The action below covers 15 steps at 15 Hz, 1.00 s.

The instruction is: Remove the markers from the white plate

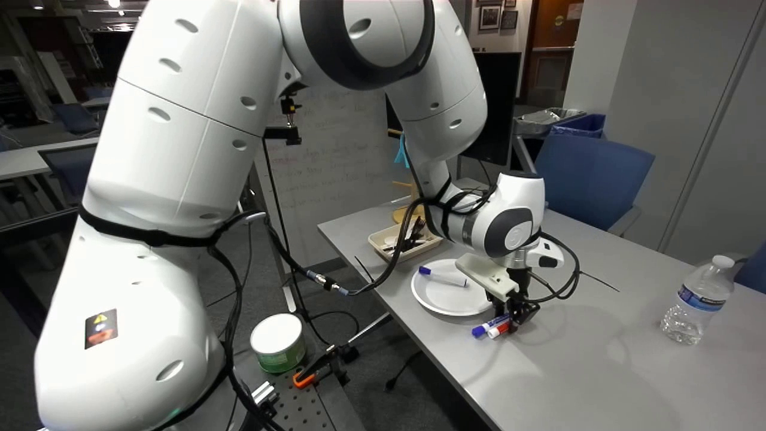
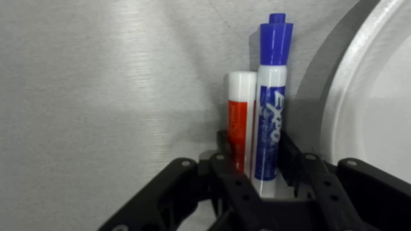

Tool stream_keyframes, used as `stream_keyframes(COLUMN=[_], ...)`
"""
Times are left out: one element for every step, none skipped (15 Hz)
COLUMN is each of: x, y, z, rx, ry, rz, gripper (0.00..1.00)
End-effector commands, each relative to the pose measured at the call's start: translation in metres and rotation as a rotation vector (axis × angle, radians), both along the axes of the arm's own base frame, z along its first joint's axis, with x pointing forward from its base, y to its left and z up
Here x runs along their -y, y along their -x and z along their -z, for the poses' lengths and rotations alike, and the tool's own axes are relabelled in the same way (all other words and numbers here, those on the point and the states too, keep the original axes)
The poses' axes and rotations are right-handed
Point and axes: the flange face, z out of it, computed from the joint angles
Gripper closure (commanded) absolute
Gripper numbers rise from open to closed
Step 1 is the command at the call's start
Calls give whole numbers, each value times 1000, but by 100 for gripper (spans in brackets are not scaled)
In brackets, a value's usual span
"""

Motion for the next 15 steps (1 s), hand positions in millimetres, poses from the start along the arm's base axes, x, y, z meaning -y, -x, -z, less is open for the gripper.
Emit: stream_keyframes(x=[-14,-17,-18,-19,-19,-19,-19,-19,-19,-20,-20,-20,-20,-20,-20], y=[4,4,5,5,6,6,7,8,8,8,8,8,8,7,6], z=[4,4,4,4,5,6,6,7,8,9,9,9,9,9,9], rx=[11,8,5,2,-2,-3,-3,-3,-1,2,7,11,17,24,34], ry=[-2,-5,-4,-3,-2,0,3,4,3,4,6,10,19,22,19], rz=[17,19,20,21,23,26,29,31,32,30,27,23,19,15,11], gripper=[86,86,36,34,29,20,13,5,1,0,0,0,0,0,0])
